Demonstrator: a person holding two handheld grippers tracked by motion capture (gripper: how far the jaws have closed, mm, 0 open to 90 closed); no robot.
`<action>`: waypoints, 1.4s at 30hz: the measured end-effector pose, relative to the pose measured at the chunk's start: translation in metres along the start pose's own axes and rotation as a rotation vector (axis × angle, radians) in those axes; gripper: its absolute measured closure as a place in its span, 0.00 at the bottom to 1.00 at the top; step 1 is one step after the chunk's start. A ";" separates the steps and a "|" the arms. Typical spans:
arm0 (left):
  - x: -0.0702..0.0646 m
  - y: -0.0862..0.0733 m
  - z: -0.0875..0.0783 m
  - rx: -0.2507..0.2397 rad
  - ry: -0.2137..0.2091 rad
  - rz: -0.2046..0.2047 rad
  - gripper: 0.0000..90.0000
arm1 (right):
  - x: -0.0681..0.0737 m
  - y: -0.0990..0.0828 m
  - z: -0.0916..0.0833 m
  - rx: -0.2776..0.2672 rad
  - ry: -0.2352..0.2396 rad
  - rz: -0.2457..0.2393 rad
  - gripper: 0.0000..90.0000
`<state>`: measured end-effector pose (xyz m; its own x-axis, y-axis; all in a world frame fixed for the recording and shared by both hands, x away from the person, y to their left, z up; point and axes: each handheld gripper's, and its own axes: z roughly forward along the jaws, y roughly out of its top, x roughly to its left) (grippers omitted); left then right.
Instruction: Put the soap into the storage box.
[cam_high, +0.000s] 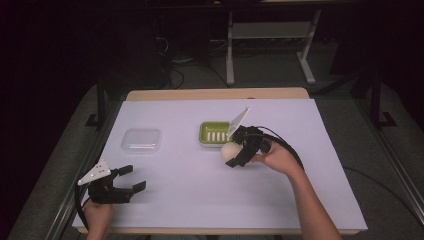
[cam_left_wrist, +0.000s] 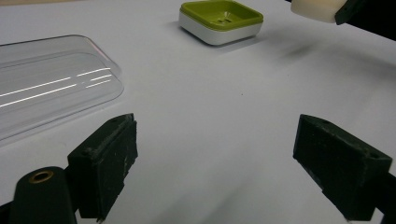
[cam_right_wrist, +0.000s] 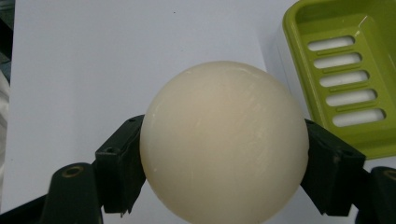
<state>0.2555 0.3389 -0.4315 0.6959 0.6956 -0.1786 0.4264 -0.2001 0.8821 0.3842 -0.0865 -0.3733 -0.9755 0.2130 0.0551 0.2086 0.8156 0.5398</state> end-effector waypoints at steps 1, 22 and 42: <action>0.000 0.000 0.000 0.000 0.000 0.000 0.15 | -0.003 0.002 0.000 0.000 0.002 -0.003 0.26; 0.000 0.000 0.000 -0.002 0.000 -0.001 0.15 | -0.020 0.027 -0.002 0.004 -0.005 -0.005 0.26; 0.001 0.000 -0.001 -0.004 0.002 0.000 0.15 | -0.044 0.053 -0.006 0.015 -0.022 0.008 0.26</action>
<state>0.2557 0.3402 -0.4314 0.6950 0.6967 -0.1777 0.4242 -0.1978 0.8837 0.4378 -0.0553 -0.3421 -0.9722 0.2306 0.0409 0.2171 0.8218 0.5269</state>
